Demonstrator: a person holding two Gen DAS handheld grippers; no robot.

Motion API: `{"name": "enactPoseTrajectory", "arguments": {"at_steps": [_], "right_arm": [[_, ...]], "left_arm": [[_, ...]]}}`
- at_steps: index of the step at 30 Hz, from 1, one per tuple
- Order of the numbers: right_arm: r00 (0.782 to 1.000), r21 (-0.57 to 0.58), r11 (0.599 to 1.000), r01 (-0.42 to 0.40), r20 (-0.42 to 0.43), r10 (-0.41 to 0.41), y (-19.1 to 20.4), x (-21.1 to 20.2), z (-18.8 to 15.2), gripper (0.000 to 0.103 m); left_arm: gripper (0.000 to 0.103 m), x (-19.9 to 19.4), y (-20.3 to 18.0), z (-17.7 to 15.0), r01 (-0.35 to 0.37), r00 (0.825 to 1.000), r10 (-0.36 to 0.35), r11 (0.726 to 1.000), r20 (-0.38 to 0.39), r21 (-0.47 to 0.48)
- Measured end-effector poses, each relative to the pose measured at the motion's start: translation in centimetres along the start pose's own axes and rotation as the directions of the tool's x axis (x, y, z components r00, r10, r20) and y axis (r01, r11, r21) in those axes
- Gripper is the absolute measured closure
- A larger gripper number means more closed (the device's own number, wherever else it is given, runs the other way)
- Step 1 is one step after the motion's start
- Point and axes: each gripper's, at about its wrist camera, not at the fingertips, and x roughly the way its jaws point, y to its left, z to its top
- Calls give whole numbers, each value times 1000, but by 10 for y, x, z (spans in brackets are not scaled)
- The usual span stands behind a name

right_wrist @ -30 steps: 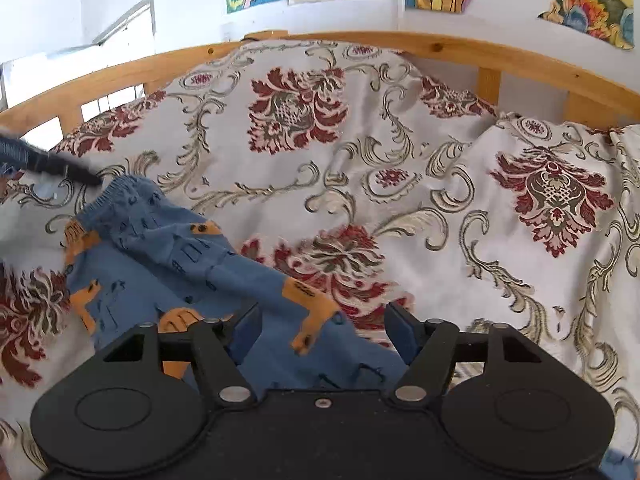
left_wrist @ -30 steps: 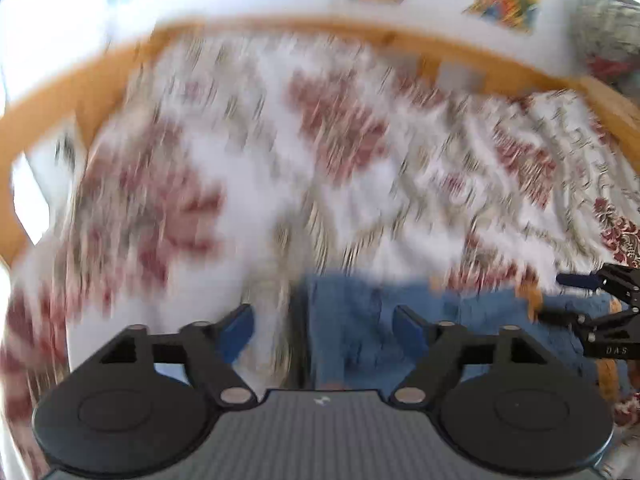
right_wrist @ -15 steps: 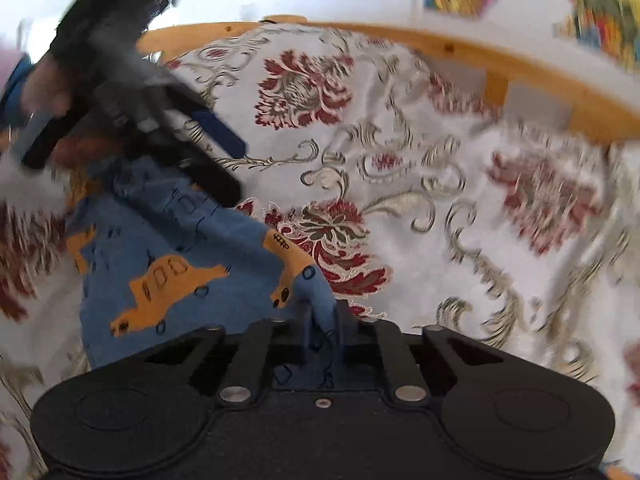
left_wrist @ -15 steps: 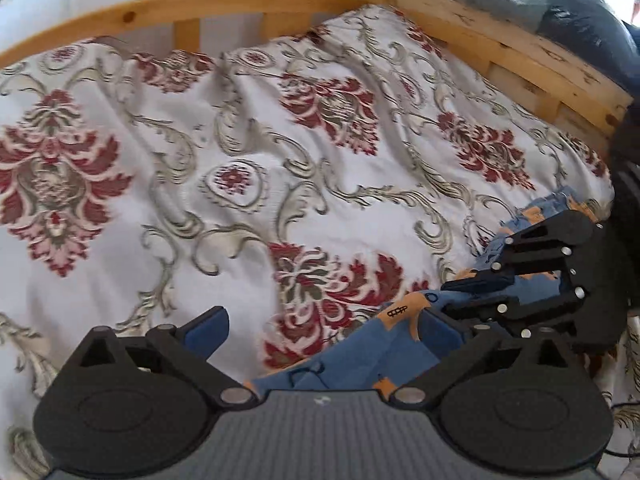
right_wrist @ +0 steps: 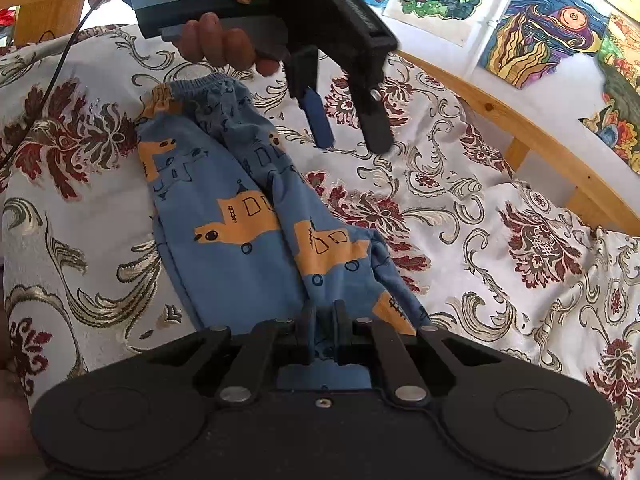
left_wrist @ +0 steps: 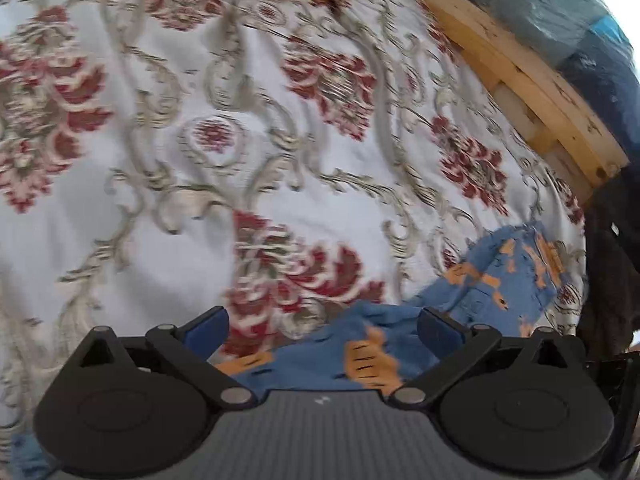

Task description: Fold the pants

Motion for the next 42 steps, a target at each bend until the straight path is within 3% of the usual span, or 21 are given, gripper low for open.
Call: {"name": "enactPoseTrajectory", "arguments": {"at_steps": [2, 6, 8, 12, 15, 16, 20, 24, 27, 30, 32, 35, 37, 39, 42], "right_arm": [[1000, 20, 1000, -1, 4, 1, -1, 0, -1, 95], [1000, 59, 998, 0, 11, -1, -4, -3, -2, 94], [1000, 97, 995, -3, 26, 0, -11, -9, -1, 83], [1000, 218, 976, 1, 28, -7, -43, -13, -5, 69], [1000, 318, 948, -20, 8, 18, -73, -6, -12, 64], [999, 351, 936, -41, 5, 42, -82, -3, -15, 62], [998, 393, 918, -51, -4, 57, -101, 4, -18, 62], [999, 415, 909, 38, -30, -28, -112, 12, -17, 62], [987, 429, 893, 138, -133, -89, -117, 37, -26, 55], [984, 473, 864, 172, -129, -125, -120, 35, -29, 49], [977, 486, 847, 214, -118, -179, -120, 24, -28, 39], [974, 510, 830, 226, -113, -196, -125, 11, -32, 33], [954, 476, 827, 298, -188, -235, -127, 16, -38, 33], [928, 488, 791, 369, -239, -285, -134, 18, -47, 31], [907, 535, 733, 420, -237, -347, -141, 0, -53, 25]], "left_arm": [[1, 14, -14, 0, -22, 999, 23, 999, -27, 48], [16, 45, -33, -4, -66, 993, 78, 989, -85, 136], [27, 58, -37, -5, -56, 990, 75, 986, -120, 158], [74, 70, -42, -5, -75, 986, 104, 975, -130, 210], [91, 67, -48, -4, -93, 986, 123, 965, -110, 245], [92, 65, -51, -3, -110, 986, 138, 959, -91, 262], [93, 45, -61, 4, -191, 981, 192, 938, 24, 288], [93, 46, -54, 19, -234, 972, 225, 928, 66, 291], [93, 72, -44, 21, -272, 962, 263, 915, 71, 297], [93, 87, -34, 17, -276, 961, 262, 926, 89, 256], [91, 87, -31, 14, -271, 962, 253, 935, 103, 231], [75, 79, -27, 13, -257, 965, 240, 945, 102, 202], [41, 65, -27, 12, -239, 967, 219, 956, 127, 172], [32, 46, -29, 1, -221, 962, 189, 963, 197, 156], [31, 22, -36, -23, -215, 950, 174, 966, 259, 142]]}}
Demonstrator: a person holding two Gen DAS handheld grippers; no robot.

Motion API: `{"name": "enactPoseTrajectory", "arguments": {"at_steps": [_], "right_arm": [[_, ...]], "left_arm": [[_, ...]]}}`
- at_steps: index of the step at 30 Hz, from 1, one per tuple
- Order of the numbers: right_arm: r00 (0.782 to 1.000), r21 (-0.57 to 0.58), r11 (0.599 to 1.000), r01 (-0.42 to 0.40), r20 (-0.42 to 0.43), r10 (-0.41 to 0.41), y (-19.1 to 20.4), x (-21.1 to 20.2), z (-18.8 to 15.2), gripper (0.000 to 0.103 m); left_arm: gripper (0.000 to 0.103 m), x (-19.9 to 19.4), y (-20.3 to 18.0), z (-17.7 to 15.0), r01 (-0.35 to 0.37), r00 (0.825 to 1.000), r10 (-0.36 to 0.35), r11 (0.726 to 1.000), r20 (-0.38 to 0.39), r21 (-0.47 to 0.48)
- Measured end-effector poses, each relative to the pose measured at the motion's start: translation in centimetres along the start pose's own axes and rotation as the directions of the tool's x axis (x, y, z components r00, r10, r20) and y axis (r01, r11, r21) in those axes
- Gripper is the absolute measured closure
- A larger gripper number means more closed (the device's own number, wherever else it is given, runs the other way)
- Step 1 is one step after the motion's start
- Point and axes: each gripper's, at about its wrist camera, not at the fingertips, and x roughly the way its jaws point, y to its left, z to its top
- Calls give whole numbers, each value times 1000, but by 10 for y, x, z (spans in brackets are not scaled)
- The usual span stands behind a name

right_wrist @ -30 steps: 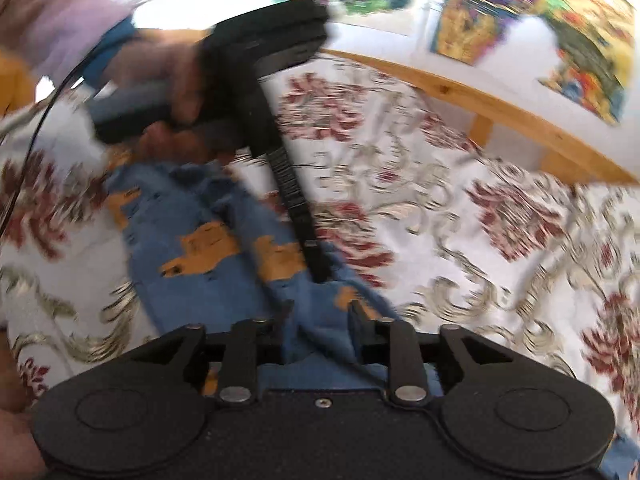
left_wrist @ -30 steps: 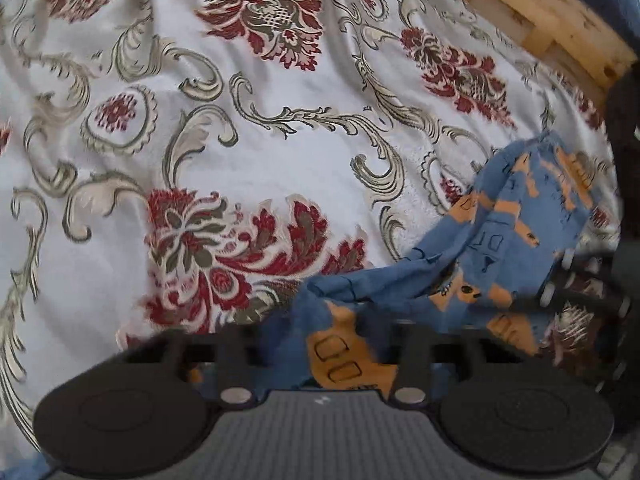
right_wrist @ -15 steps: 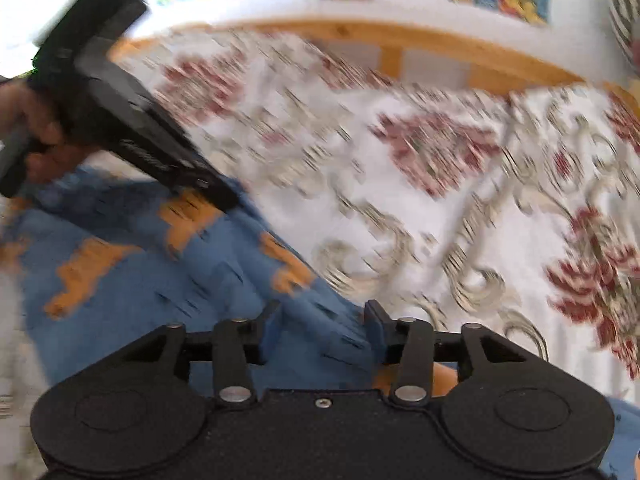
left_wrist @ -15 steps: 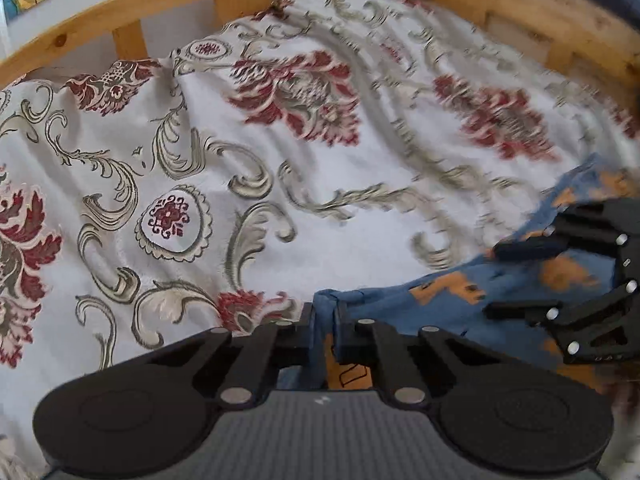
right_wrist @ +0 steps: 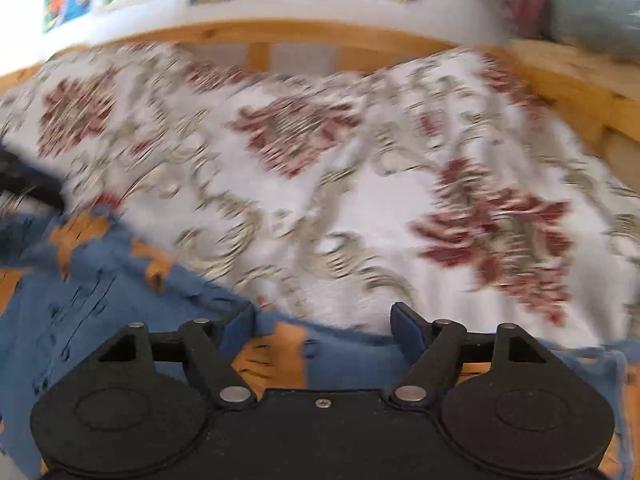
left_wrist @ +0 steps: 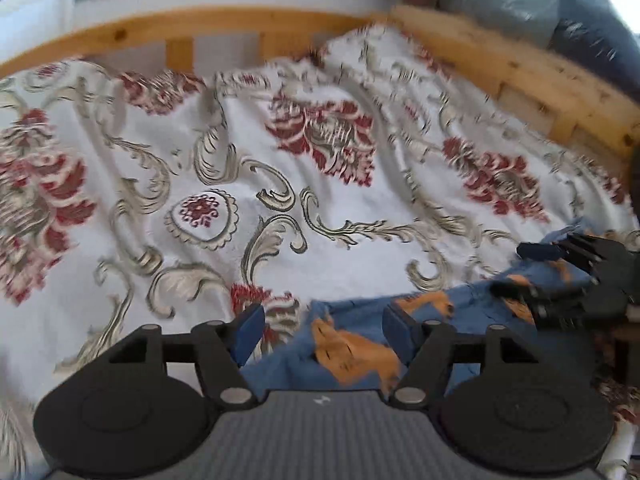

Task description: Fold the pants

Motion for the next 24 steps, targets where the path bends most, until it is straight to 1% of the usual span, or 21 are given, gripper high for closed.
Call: {"name": "enactPoseTrajectory", "arguments": {"at_steps": [2, 3, 4, 6, 7, 8, 9, 10, 11, 12, 14, 17, 19, 20, 21, 22, 23, 24], "right_arm": [[1000, 0, 1000, 20, 21, -20, -1, -14, -2, 25], [1000, 6, 1000, 11, 17, -11, -1, -22, -3, 25], [1000, 19, 999, -25, 5, 25, 0, -33, -6, 25], [994, 26, 994, -102, -24, 103, 6, -54, -16, 25], [990, 13, 991, -135, -37, 135, 10, -66, -23, 23], [987, -8, 988, -155, -54, 154, 16, -74, -30, 22], [984, -34, 986, -163, -84, 159, 24, -79, -37, 22], [981, -58, 986, -154, -127, 146, 30, -80, -46, 22], [979, -69, 988, -140, -160, 127, 36, -78, -52, 22], [975, -69, 989, -132, -188, 117, 38, -79, -59, 22], [973, -61, 990, -127, -201, 112, 38, -85, -62, 22], [966, -40, 991, -130, -231, 117, 34, -93, -65, 23], [972, -26, 993, -118, -208, 110, 28, -105, -65, 29], [977, -21, 994, -107, -186, 102, 25, -112, -64, 29], [984, -18, 996, -89, -157, 86, 21, -116, -61, 29], [990, -14, 997, -73, -125, 70, 16, -119, -58, 28], [993, -5, 998, -64, -104, 63, 10, -119, -56, 24], [993, 13, 998, -53, -106, 54, 3, -115, -56, 21]], "left_arm": [[29, -21, -4, -21, 20, 1000, -20, 1000, 17, -22], [29, -29, -6, -29, 27, 1000, -27, 999, 16, -32], [29, -36, -9, -40, 39, 999, -39, 998, 8, -42], [29, -46, -14, -63, 68, 996, -71, 996, -45, -56], [30, -47, -17, -73, 68, 994, -72, 996, -80, -54], [30, -49, -19, -82, 57, 991, -62, 997, -117, -42], [33, -47, -23, -90, 28, 987, -30, 1000, -156, -14], [37, -47, -26, -96, -3, 985, 7, 1000, -174, 22], [38, -48, -29, -99, -22, 984, 31, 998, -177, 52], [39, -52, -29, -100, -28, 982, 38, 998, -186, 55], [41, -56, -26, -100, -30, 976, 38, 999, -216, 43], [41, -64, -19, -105, -24, 967, 39, 998, -253, 62], [44, -71, -17, -106, -33, 961, 43, 999, -274, 43], [44, -76, -17, -103, -38, 959, 42, 999, -279, 20], [43, -80, -18, -100, -34, 961, 30, 999, -275, -10], [38, -86, -18, -98, -15, 967, 3, 999, -254, -45], [32, -91, -18, -96, 11, 975, -29, 997, -222, -82], [19, -91, -20, -94, 20, 979, -41, 994, -202, -106]]}}
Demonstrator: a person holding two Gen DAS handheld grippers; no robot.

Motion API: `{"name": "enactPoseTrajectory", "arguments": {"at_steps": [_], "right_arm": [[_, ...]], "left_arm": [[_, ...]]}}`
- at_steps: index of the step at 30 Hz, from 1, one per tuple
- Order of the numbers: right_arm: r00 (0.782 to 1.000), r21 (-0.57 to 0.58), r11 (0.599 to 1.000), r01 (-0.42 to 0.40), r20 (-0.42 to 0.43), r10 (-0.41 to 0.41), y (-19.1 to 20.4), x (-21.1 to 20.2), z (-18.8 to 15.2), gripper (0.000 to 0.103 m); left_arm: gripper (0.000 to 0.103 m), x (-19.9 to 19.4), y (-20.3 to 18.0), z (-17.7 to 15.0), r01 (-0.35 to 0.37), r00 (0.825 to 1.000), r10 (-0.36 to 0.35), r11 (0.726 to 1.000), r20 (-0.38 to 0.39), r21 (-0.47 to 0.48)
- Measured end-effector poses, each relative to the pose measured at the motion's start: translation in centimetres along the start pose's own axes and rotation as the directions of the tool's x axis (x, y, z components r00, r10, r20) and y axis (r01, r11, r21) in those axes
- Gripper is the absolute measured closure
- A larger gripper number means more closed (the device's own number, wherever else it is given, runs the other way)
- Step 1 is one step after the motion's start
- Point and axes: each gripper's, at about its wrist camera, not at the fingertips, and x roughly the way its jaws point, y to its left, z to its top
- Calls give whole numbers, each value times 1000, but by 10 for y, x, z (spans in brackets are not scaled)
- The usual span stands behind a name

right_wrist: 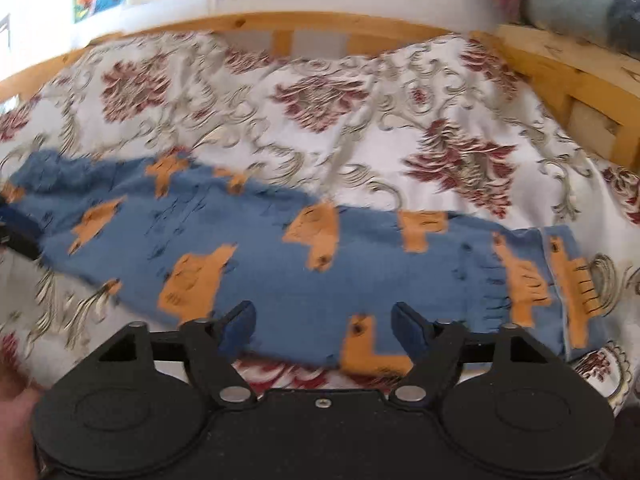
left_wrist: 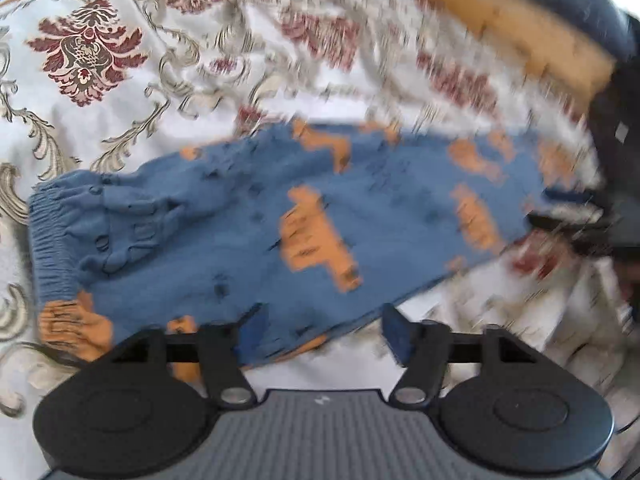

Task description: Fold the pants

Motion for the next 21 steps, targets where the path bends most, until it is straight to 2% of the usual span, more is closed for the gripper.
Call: {"name": "enactPoseTrajectory", "arguments": {"at_steps": [1, 3, 5, 7, 10, 14, 17, 19, 21], "right_arm": [[1000, 27, 1000, 9, -20, -8, -7, 7, -1, 19], [995, 100, 994, 46, -98, -36, -28, 25, -10, 19], [998, 179, 984, 19, -61, -9, -44, 15, -14, 20], [998, 218, 974, 63, -18, -61, -52, -2, -14, 18], [989, 332, 937, 109, 57, -135, -70, -22, -16, 7], [982, 507, 855, 105, 85, -171, -103, -28, -22, 6], [985, 611, 790, 56, 98, -145, -124, -25, -29, 7], [983, 660, 751, 23, 120, -136, -133, -25, -30, 7], [980, 687, 726, 15, 133, -146, -137, -27, -30, 9]], "left_arm": [[16, 5, -2, -1, -18, 1000, 18, 1000, -5, -4], [19, 26, -9, -5, -100, 992, 103, 994, -77, 35], [18, 35, -17, -12, -141, 985, 151, 984, -89, 111], [13, 34, -26, -9, -147, 980, 161, 982, -118, 120], [12, 34, -39, 7, -110, 979, 124, 989, -161, 96], [7, 40, -81, 59, -44, 993, 59, 988, -103, 148], [5, 61, -133, 112, 40, 997, -21, 964, -76, 263], [0, 82, -170, 150, 118, 992, -97, 940, -83, 320], [0, 109, -205, 181, 188, 981, -162, 915, -104, 356]]}}
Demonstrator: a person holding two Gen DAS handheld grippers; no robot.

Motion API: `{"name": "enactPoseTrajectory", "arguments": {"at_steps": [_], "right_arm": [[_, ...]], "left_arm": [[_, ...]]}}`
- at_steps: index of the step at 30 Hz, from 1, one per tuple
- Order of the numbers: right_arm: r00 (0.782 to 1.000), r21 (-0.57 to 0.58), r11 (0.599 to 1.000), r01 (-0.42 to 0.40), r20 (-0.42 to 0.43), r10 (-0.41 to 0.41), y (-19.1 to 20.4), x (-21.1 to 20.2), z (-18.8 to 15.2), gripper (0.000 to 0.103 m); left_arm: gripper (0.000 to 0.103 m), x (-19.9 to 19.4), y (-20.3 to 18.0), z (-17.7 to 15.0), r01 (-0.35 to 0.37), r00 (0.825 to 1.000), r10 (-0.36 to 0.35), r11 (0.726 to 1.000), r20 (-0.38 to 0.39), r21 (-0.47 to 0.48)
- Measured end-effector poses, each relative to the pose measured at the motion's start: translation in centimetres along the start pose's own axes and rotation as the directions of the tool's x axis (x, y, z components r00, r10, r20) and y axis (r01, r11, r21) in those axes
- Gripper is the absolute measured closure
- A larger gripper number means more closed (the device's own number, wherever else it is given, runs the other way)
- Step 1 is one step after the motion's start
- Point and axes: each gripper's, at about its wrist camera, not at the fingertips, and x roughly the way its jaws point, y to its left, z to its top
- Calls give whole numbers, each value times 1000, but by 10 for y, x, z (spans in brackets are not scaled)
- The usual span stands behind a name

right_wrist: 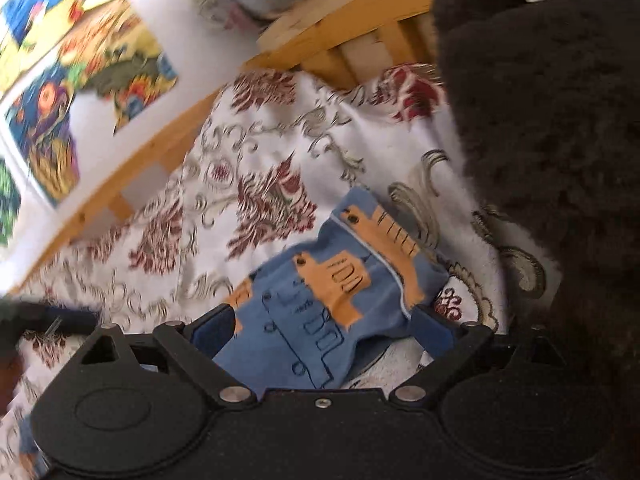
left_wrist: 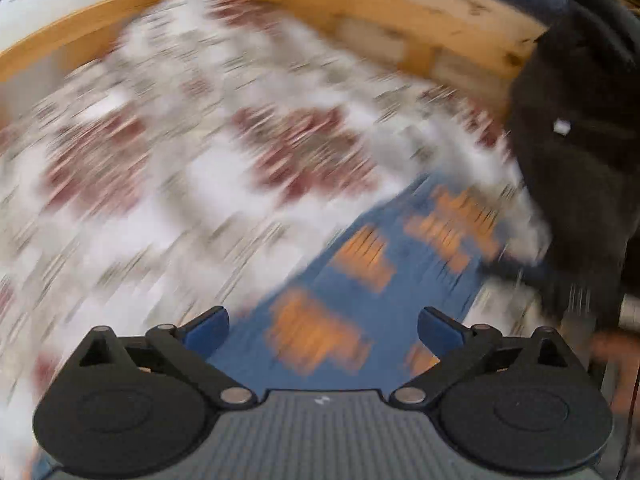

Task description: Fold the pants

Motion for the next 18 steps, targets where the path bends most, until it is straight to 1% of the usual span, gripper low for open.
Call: {"name": "enactPoseTrajectory", "arguments": {"at_steps": [1, 2, 3, 4, 7, 9, 10, 11, 12, 14, 16, 17, 18], "right_arm": [[1000, 3, 1000, 10, 1, -10, -1, -1, -1, 12], [999, 2, 999, 33, 0, -33, 0, -1, -1, 15], [999, 2, 999, 55, 0, -55, -1, 0, -1, 17], [997, 8, 997, 75, 3, -75, -2, 1, -2, 19], [993, 26, 993, 115, 26, -116, -4, 4, -1, 19], [987, 17, 988, 153, 46, -154, -7, 7, 1, 24], [985, 17, 987, 163, 59, -164, -9, 7, 2, 28], [983, 27, 985, 168, 68, -169, -13, 8, 4, 35], [982, 40, 985, 169, 74, -172, -17, 8, 6, 38], [981, 61, 983, 173, 80, -178, -26, 10, 8, 51], [981, 76, 982, 170, 79, -176, -32, 13, 9, 54], [982, 82, 983, 164, 81, -171, -33, 13, 9, 54], [982, 85, 983, 160, 82, -167, -34, 13, 10, 55]], "left_arm": [[0, 19, -7, 23, 25, 1000, -25, 999, -18, 23], [0, 36, -15, 39, 36, 999, -34, 999, -41, 41], [0, 52, -23, 54, 47, 998, -43, 997, -51, 66], [0, 68, -32, 67, 54, 997, -48, 995, -67, 81], [0, 105, -52, 90, 92, 993, -81, 988, -88, 123], [0, 123, -62, 98, 113, 990, -99, 981, -98, 157], [0, 131, -67, 102, 121, 989, -104, 976, -105, 180], [0, 138, -69, 105, 128, 988, -107, 972, -111, 200], [0, 145, -72, 107, 134, 987, -109, 966, -121, 220], [0, 156, -76, 108, 147, 984, -114, 954, -138, 260], [1, 164, -77, 107, 154, 982, -114, 945, -150, 287], [2, 167, -77, 107, 160, 981, -118, 943, -157, 293], [7, 170, -76, 106, 170, 978, -125, 940, -165, 297]]}}
